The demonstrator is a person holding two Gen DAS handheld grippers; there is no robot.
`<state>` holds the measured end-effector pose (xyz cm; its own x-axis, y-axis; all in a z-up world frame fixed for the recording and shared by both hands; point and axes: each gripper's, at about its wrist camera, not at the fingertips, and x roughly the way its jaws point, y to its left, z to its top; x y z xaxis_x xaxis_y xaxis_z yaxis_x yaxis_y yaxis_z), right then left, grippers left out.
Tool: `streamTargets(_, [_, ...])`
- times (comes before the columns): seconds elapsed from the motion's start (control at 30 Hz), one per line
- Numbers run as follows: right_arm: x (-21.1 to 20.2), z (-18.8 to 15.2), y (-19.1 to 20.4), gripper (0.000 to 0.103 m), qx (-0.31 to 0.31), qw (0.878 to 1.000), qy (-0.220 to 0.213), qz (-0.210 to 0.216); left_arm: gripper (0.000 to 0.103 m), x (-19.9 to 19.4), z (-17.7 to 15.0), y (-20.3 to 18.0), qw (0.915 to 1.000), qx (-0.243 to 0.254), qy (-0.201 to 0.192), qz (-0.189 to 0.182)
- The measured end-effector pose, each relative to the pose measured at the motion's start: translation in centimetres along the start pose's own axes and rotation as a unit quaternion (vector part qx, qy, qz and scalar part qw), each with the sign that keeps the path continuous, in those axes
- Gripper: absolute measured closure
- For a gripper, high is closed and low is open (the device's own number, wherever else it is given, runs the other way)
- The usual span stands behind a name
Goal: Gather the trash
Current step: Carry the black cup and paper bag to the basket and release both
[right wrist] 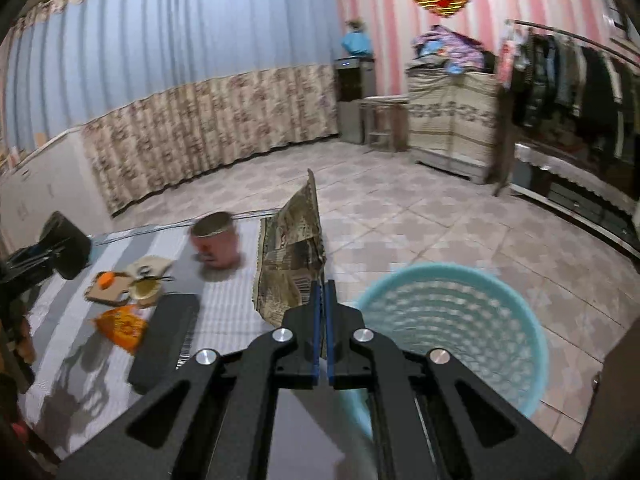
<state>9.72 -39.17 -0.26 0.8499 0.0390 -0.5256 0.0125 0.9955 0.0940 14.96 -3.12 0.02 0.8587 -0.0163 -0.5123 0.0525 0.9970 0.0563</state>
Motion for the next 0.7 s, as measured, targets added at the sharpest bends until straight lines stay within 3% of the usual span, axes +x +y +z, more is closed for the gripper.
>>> streamTargets(0.2, [0.5,-0.9,-6.5,0.101,0.048,0.998,-0.005,-0.039,0.042,0.2,0.8,-6.8,0.9992,0.021,-0.007,-0.034])
streamTargets(0.4, [1.0,-1.5,-9.5,0.101,0.051,0.995,0.002,-0.085,0.042,0.8,0.7,-15.1,0.9955,0.046,-0.013,-0.081])
streamTargets(0.7, [1.0,-2.1,-12.7,0.101,0.079,0.992,0.010,-0.094,0.042,2.4,-0.1,-26.8,0.9837,0.090,-0.013,-0.155])
